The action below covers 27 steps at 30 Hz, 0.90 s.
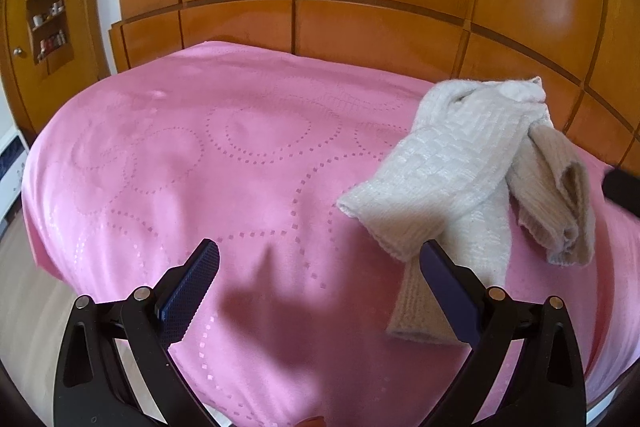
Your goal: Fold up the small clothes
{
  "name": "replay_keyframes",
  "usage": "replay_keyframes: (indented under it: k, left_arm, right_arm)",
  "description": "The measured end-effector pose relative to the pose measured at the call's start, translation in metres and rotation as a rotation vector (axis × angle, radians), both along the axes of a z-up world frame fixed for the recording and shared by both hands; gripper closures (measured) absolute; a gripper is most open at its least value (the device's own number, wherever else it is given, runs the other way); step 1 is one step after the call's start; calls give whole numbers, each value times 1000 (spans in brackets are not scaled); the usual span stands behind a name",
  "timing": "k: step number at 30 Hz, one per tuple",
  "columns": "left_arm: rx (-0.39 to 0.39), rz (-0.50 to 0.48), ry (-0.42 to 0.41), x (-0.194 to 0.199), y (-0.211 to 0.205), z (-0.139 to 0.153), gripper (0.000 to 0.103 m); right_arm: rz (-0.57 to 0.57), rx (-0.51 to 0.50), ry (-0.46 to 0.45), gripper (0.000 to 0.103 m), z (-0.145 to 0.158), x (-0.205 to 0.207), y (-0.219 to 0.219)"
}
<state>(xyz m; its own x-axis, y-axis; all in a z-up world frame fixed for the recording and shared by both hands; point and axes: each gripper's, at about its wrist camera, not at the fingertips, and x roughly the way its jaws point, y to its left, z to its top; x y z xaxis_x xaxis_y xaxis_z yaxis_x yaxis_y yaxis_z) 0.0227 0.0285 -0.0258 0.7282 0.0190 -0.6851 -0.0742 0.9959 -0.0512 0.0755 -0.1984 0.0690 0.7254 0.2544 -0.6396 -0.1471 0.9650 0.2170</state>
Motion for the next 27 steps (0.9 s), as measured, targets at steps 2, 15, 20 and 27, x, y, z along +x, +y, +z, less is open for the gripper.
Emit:
replay_keyframes:
  k: [2, 15, 20, 27]
  left_arm:
    - [-8, 10, 2, 1, 6, -1, 4]
    - [-30, 75, 5, 1, 39, 0, 4]
    - [-17, 72, 3, -1, 39, 2, 4]
    - [-10, 54, 7, -1, 33, 0, 4]
  right_arm:
    - [20, 1, 39, 44, -3, 16, 7]
    - [35, 150, 376, 48, -88, 116, 49]
    - [25, 112, 292, 95, -68, 123, 47]
    - [9, 8, -7, 96, 29, 83, 7]
